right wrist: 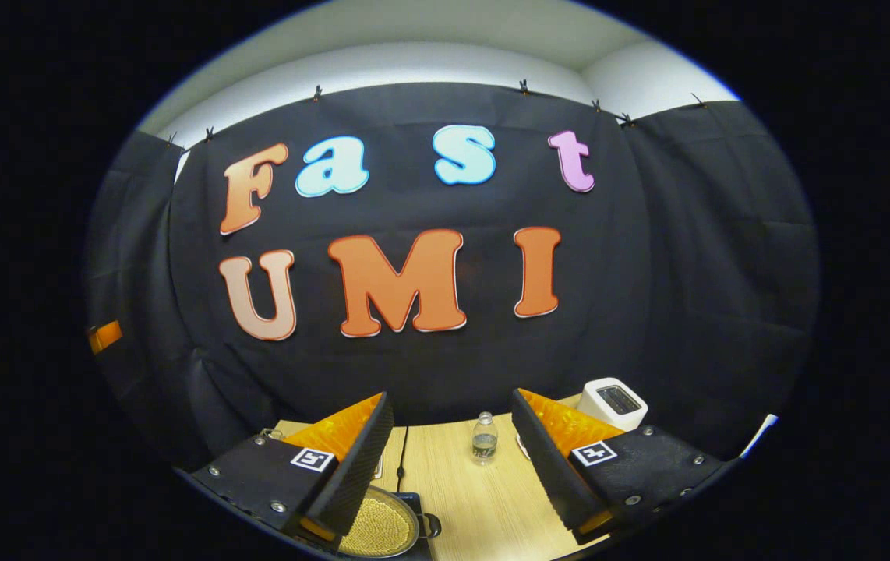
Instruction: First push the handle of the pot to place it horizontally, then grasp the pot with both hands and set it on the induction cooktop.
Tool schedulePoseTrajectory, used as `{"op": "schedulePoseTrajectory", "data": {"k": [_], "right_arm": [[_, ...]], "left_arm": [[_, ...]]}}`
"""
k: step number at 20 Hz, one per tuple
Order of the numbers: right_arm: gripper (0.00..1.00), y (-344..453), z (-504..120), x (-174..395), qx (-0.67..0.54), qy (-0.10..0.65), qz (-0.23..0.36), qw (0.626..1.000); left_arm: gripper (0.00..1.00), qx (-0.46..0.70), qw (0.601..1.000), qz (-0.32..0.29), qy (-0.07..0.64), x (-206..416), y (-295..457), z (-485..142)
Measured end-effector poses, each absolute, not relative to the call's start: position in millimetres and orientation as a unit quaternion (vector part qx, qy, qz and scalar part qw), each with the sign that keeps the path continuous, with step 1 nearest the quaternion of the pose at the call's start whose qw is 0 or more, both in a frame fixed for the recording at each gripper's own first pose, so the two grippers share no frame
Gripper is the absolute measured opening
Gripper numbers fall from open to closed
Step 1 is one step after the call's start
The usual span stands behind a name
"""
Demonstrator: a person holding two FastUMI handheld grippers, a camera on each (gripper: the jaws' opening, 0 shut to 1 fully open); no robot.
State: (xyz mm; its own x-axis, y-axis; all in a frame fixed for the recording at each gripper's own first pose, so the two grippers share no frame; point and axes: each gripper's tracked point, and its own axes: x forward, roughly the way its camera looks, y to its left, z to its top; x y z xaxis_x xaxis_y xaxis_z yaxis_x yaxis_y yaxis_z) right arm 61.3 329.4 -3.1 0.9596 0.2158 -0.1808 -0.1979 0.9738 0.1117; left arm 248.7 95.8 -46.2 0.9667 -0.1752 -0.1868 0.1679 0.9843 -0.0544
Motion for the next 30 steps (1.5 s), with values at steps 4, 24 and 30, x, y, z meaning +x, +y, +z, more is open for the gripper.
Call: {"op": "schedulePoseTrajectory", "data": {"k": [4, 24, 30], "right_arm": [[0.95, 306, 33, 41, 0.051, 0.052, 0.086, 0.994], [0.95, 287, 45, 24, 0.053, 0.032, 0.054, 0.997], [0.95, 293, 46, 24, 0.049, 0.031, 0.059, 0.997]], "left_arm": [[0.97, -0.022, 0.994, -0.07, 0.077, 234, 121, -15], [0.97, -0.021, 0.996, -0.077, 0.048, 234, 126, 3], [0.97, -0.02, 0.996, -0.075, 0.049, 235, 128, 2]]}}
